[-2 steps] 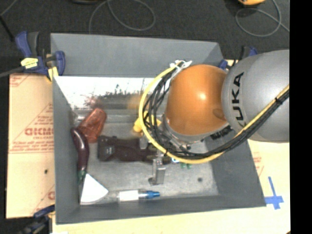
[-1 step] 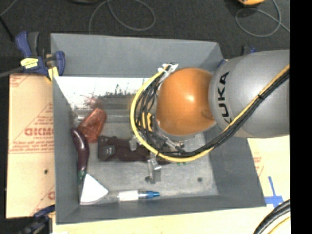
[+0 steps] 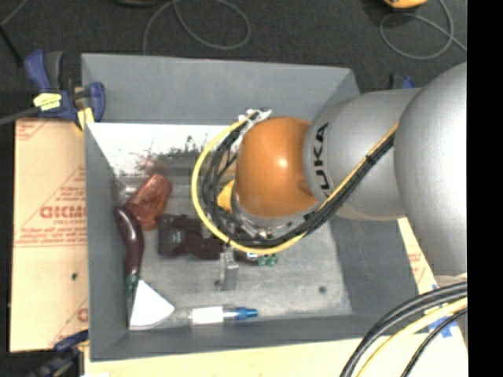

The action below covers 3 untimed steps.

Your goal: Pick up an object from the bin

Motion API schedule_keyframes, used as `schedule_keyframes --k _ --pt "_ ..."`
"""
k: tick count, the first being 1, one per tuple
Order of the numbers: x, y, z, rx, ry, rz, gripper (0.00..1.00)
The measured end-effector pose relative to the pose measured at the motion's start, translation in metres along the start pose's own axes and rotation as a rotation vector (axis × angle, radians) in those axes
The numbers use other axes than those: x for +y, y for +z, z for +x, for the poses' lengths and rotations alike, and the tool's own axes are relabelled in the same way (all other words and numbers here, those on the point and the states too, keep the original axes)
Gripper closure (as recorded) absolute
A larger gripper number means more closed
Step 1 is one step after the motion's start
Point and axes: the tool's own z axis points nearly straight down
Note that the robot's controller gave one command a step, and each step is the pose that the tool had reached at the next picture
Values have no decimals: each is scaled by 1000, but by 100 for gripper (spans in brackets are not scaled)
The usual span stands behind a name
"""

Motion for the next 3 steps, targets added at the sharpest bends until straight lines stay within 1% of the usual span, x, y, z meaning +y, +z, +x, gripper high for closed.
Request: schedule_keyframes --k 1,2,3 --pt "0 41 -19 3 58 1 0" --pt "-3 42 -20 3 48 2 0" --pt "-32 26 -23 1 -150 1 0"
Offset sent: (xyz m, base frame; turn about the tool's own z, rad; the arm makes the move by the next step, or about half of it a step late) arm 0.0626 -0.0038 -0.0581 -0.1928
